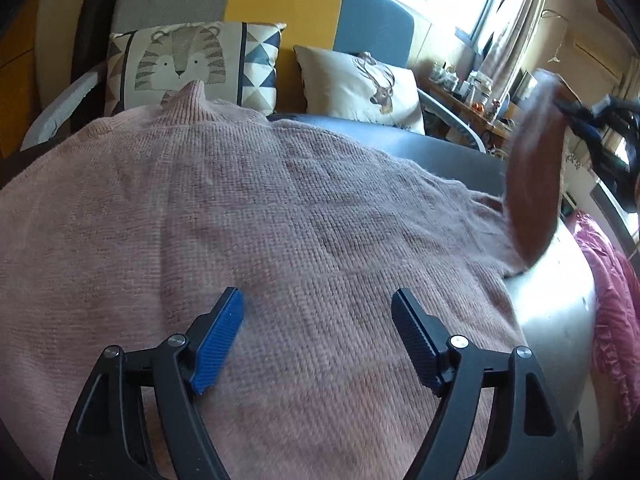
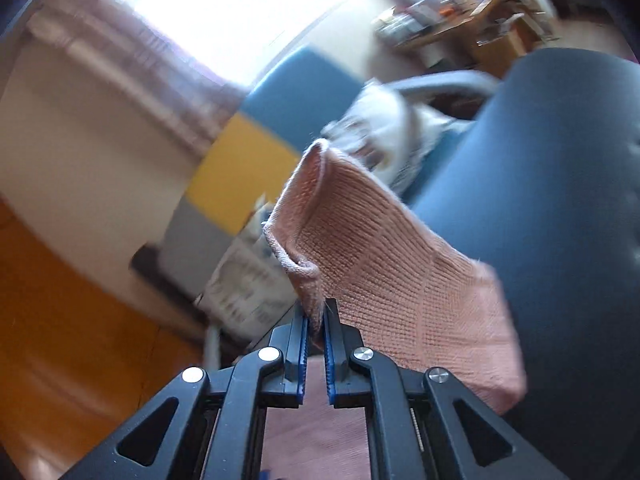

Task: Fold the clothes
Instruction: 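Carry the sleeve over the sweater body with the right gripper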

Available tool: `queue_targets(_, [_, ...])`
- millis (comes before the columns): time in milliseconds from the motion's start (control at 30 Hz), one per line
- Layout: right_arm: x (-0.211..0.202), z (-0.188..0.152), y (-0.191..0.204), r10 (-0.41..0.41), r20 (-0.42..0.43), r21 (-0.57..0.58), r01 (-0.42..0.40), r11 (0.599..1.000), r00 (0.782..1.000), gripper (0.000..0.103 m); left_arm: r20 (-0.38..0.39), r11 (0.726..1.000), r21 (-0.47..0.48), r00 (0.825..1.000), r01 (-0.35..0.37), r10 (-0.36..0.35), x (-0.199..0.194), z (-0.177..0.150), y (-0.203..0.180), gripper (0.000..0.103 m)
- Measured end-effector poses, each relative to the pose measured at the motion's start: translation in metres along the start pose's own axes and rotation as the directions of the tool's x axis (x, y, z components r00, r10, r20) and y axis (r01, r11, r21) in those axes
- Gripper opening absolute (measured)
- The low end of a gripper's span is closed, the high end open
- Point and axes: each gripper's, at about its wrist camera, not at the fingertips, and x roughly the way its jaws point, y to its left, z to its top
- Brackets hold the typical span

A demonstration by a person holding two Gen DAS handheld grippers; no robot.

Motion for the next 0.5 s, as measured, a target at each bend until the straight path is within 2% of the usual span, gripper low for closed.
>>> queue_targets(167, [0.048, -0.028, 0.067, 0.047, -0.106, -0.113, -0.058, 0.992, 0.993, 0.006, 0.041, 0.995, -0.098, 0.999, -0.02, 0.024, -0.031, -0.012, 0.037, 0.079])
queue_targets(333, [0.099, -0.071, 0.108, 0.085, -0.235, -0.141, -0.121, 0.983, 0.968, 0.006, 0.085, 0.973, -0.225, 0.994, -0.045, 0.066, -0.062, -0.023, 0.083, 0.079])
queue_targets(400, [0.117, -0.095, 0.115, 0.089, -0.283, -0.153, -0.136, 0.979, 0.955, 0.006, 0.105, 0.948, -0.318, 0.992, -0.025, 0.062, -0.071, -0.03, 0.106, 0.079])
queue_targets(500, [0.143, -0.132, 0.126, 0.091, -0.353, -0.173, -0.16, 0.972, 0.931, 0.006, 0.16, 0.922, -0.383, 0.987, 0.055, 0.007, -0.078, -0.036, 0.123, 0.079])
